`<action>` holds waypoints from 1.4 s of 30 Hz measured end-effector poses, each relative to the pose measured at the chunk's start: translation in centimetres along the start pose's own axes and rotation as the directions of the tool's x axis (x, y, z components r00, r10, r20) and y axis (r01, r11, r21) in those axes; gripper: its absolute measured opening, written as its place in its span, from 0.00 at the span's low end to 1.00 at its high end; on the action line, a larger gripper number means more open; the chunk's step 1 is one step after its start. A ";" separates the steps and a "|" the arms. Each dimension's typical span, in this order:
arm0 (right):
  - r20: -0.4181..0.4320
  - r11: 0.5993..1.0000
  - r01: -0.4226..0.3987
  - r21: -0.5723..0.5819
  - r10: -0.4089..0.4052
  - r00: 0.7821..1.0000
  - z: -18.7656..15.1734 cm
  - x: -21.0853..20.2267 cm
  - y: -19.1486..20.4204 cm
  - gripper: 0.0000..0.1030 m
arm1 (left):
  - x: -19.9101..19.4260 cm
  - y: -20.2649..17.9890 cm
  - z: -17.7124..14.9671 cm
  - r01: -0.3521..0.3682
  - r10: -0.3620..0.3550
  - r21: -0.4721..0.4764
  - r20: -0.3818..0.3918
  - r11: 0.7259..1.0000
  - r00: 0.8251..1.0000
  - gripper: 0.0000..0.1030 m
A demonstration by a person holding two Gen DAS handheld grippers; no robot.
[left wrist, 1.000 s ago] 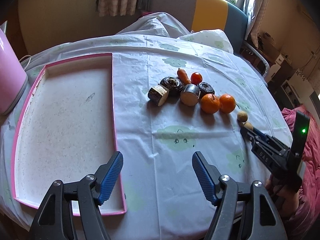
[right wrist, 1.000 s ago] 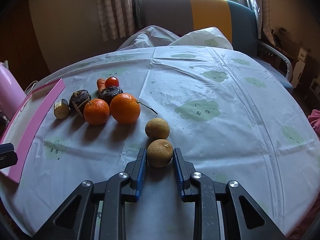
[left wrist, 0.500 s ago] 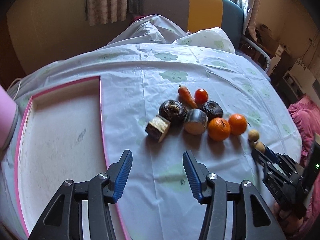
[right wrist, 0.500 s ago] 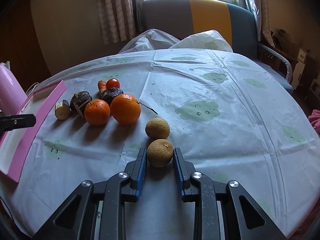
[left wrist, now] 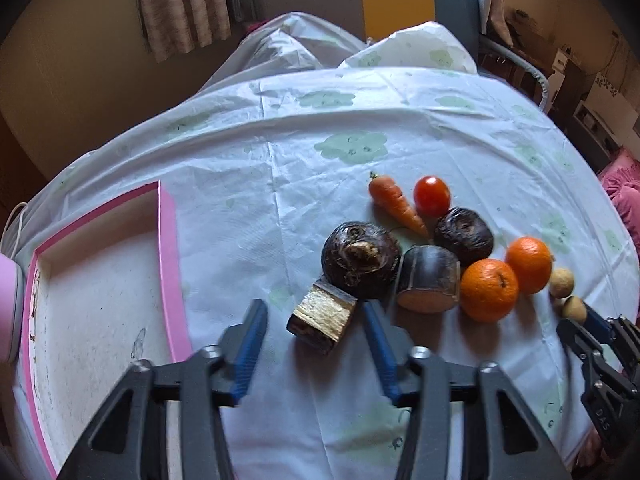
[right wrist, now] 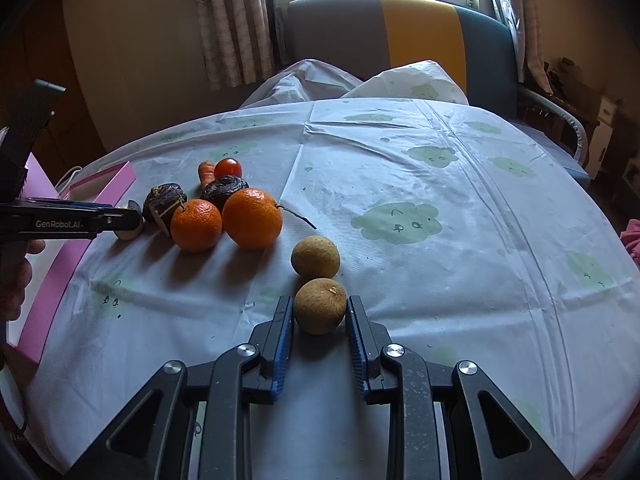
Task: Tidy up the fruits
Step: 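Carry the beige block into the pink tray and open the left gripper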
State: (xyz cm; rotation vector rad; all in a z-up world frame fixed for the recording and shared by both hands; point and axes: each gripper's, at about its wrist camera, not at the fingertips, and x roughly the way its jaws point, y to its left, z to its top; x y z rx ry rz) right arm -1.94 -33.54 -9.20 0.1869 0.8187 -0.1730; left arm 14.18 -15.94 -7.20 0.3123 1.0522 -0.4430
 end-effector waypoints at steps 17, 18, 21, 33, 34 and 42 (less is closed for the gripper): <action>0.002 0.999 0.034 -0.039 -0.034 0.999 -0.1 0.0 0.6 0.26 | -6.7 0.0 -4.3 0.014 -0.004 -0.085 0.120 0.996 0.993 0.29; 0.001 0.998 0.037 -0.042 -0.037 0.999 -0.1 0.0 0.7 0.26 | -7.2 0.3 -4.6 0.004 0.008 -0.098 0.126 0.995 0.992 0.29; 0.001 0.997 0.046 -0.055 -0.046 0.999 -0.1 0.0 0.8 0.26 | -8.3 1.6 -5.7 -0.020 0.040 -0.141 0.143 0.990 0.989 0.29; -0.011 0.990 0.095 -0.102 -0.096 0.995 -0.1 0.1 1.6 0.26 | -9.5 7.6 -9.9 -0.109 0.156 -0.304 0.132 0.946 0.979 0.29; -0.012 0.990 0.099 -0.105 -0.100 0.995 -0.1 0.1 1.7 0.26 | -9.3 8.2 -10.3 -0.113 0.160 -0.320 0.123 0.941 0.979 0.29; -0.017 0.985 0.126 -0.122 -0.129 0.992 0.0 0.2 2.1 0.25 | -7.4 11.2 -12.2 -0.128 0.165 -0.395 0.060 0.910 0.984 0.30</action>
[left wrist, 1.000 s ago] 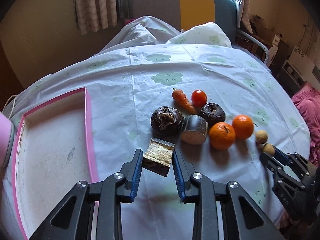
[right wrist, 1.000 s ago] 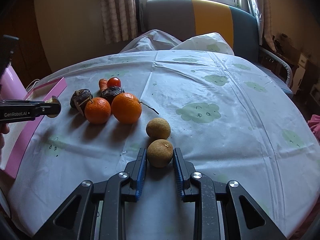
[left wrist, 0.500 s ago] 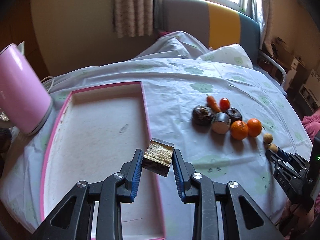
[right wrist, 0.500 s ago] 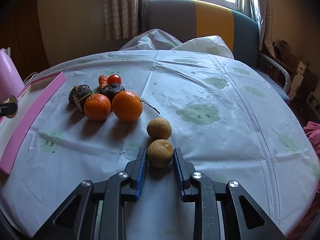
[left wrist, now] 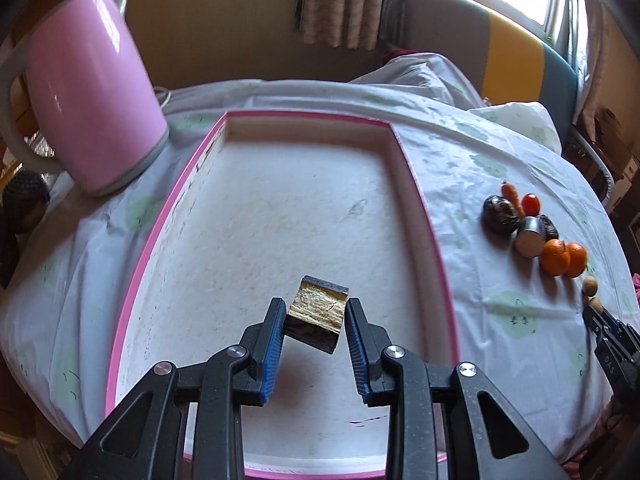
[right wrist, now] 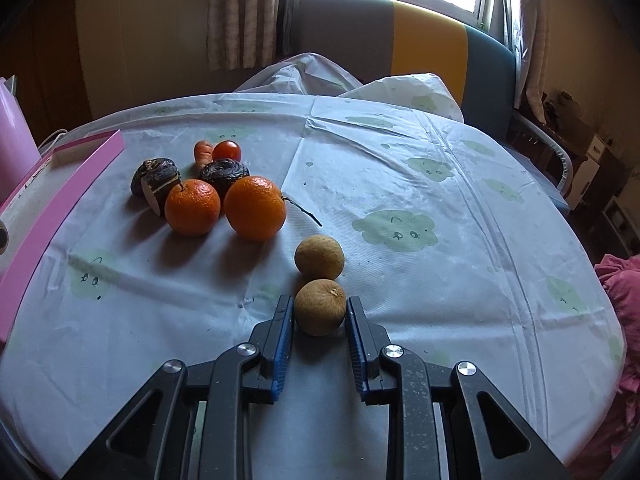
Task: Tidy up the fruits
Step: 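Carry the beige block into the pink tray and open the left gripper, then carry the brown fruit into the tray and open the right gripper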
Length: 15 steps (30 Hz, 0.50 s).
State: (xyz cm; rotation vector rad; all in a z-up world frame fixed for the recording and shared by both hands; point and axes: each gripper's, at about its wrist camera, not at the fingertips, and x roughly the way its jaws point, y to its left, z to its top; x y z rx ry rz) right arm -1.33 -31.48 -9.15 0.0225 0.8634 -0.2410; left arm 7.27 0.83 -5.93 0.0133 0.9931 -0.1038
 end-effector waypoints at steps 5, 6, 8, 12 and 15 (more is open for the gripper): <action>-0.004 1.000 0.008 -0.009 -0.008 1.000 0.1 0.0 0.1 0.25 | 0.9 0.8 -0.5 0.021 -0.021 -0.022 -0.027 1.000 0.999 0.33; -0.004 1.000 0.009 -0.010 -0.009 1.000 0.1 0.0 0.1 0.25 | 1.0 0.9 -0.6 0.023 -0.023 -0.027 -0.030 0.999 0.999 0.34; -0.004 1.000 0.010 -0.010 -0.010 1.000 0.1 0.0 0.2 0.25 | 0.8 1.1 -0.7 0.029 -0.031 -0.040 -0.028 0.999 0.999 0.37; -0.009 1.000 0.010 -0.010 -0.010 1.000 0.1 0.0 0.2 0.25 | -0.3 1.7 -0.9 0.040 -0.041 -0.062 -0.004 0.997 0.999 0.49; -0.022 1.000 -0.005 0.007 0.005 1.000 0.4 -0.1 -0.1 0.25 | -1.6 2.2 -1.0 0.047 -0.045 -0.080 0.026 0.996 0.999 0.51</action>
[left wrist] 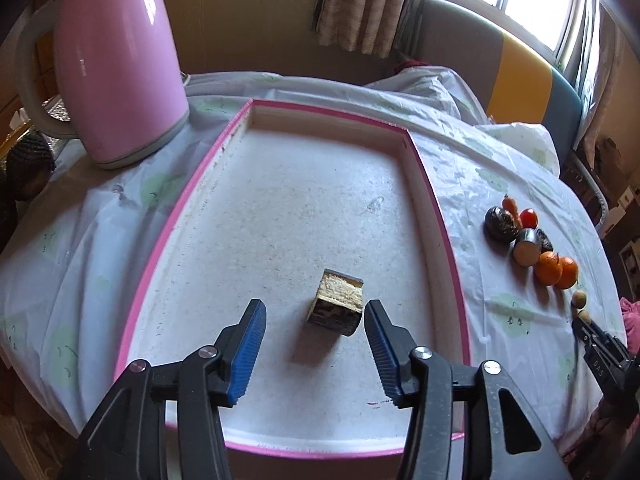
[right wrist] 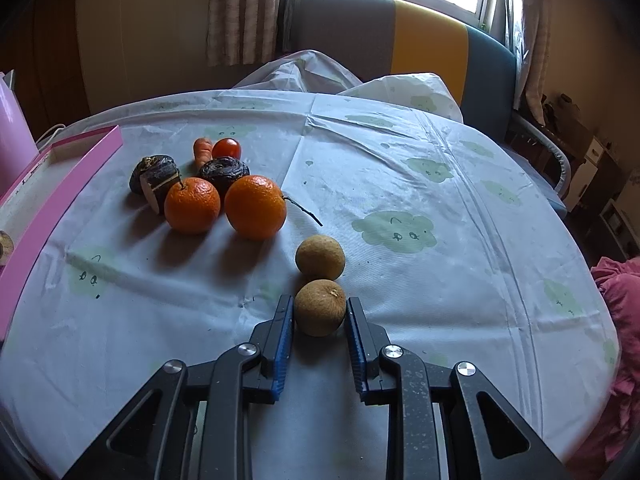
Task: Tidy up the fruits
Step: 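Carry the brown fruit into the tray and open the right gripper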
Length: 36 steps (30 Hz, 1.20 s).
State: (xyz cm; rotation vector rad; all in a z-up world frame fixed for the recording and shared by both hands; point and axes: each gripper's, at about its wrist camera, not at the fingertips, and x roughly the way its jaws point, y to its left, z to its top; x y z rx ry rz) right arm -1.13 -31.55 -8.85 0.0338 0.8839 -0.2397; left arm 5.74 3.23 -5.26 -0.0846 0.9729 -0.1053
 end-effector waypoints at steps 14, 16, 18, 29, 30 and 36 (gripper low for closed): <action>-0.005 0.937 -0.331 -0.107 0.333 0.943 1.6 -3.8 8.6 0.25 | -2.8 0.7 -0.6 0.003 -0.002 -0.020 0.043 1.000 0.999 0.51; -0.009 0.912 -0.378 -0.161 0.382 0.924 2.3 -4.4 11.0 0.25 | -3.0 0.8 -0.6 0.002 -0.001 -0.020 0.050 1.000 0.999 0.51; -0.017 0.881 -0.421 -0.215 0.428 0.904 3.0 -4.8 13.4 0.25 | -3.1 0.9 -0.7 0.002 -0.001 -0.022 0.051 1.000 0.999 0.51; -0.127 0.767 -0.517 -0.381 0.510 0.851 4.2 -3.9 22.9 0.25 | -3.0 3.1 -0.9 -0.014 0.017 -0.080 0.037 0.997 0.999 0.51; -0.142 0.763 -0.521 -0.383 0.509 0.849 4.0 -3.5 23.5 0.25 | -2.9 3.2 -1.0 -0.016 0.018 -0.081 0.035 0.997 0.999 0.51; -0.192 0.752 -0.515 -0.410 0.481 0.855 3.3 -1.8 25.8 0.25 | -3.0 3.3 -1.1 -0.030 0.033 -0.075 0.040 0.997 0.999 0.51</action>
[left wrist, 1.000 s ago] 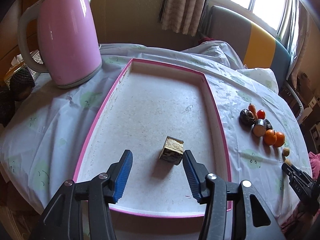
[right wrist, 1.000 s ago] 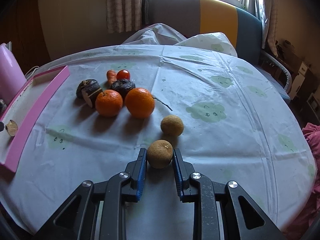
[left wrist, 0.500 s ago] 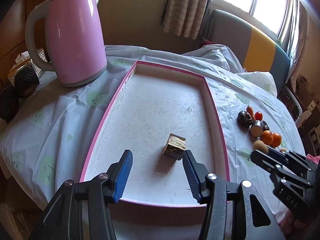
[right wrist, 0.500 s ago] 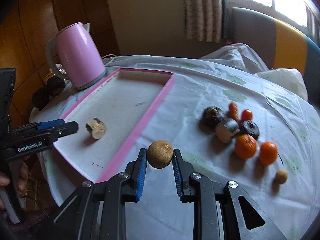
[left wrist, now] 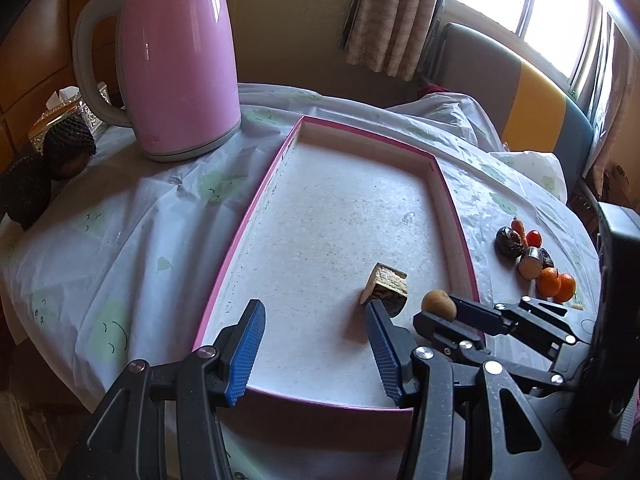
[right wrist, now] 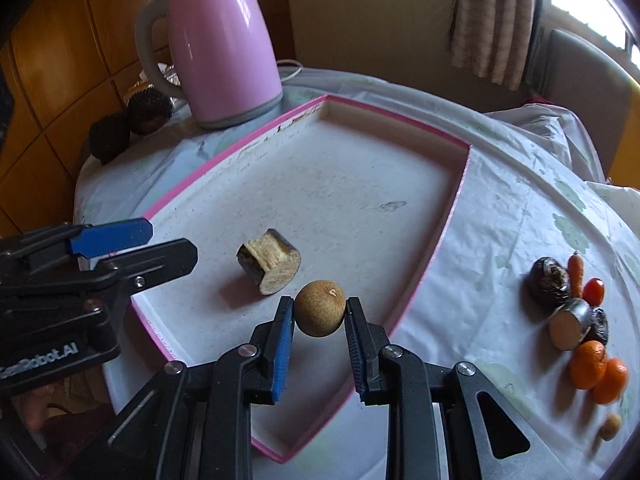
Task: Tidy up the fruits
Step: 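Carry the brown fruit into the tray and open the right gripper, then return the right gripper and grasp the second small brown fruit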
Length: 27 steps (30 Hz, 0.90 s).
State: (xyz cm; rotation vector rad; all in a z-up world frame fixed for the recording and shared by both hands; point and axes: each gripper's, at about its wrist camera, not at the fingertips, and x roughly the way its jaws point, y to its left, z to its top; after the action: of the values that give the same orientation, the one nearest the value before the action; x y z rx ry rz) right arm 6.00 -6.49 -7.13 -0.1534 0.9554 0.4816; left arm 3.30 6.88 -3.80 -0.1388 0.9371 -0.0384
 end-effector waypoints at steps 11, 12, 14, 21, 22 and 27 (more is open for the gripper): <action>0.056 1.000 0.012 0.002 -0.012 0.998 -0.8 -1.6 0.4 0.42 | -1.3 -0.9 0.0 -0.001 0.000 0.037 0.046 0.999 0.999 0.51; 0.067 1.000 0.013 0.012 -0.014 0.998 -0.9 -2.0 0.3 0.42 | -1.5 -1.0 0.1 -0.003 0.001 0.043 0.053 0.999 0.999 0.51; 0.087 0.999 0.016 0.036 -0.019 0.996 -1.2 -2.8 0.0 0.42 | -1.8 -1.3 0.1 -0.003 -0.001 0.051 0.067 0.999 0.998 0.51; 0.137 0.993 0.044 0.112 -0.060 0.989 -2.4 -5.1 -1.2 0.42 | -2.5 -2.2 0.0 0.000 -0.007 0.081 0.087 0.997 0.996 0.51; 0.141 0.991 0.050 0.123 -0.067 0.988 -2.6 -5.4 -1.4 0.42 | -2.5 -2.3 -0.1 0.002 -0.010 0.087 0.089 0.996 0.996 0.51; 0.154 0.983 0.072 0.169 -0.099 0.983 -3.4 -6.3 -2.3 0.42 | -2.9 -3.4 -0.4 -0.001 -0.011 0.124 0.100 0.992 0.995 0.51</action>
State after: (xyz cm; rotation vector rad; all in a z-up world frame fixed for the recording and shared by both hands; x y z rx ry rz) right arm 1.49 -11.71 -4.19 -0.0070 0.8216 0.3293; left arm 1.35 3.77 -1.24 -0.0273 0.8311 -0.0936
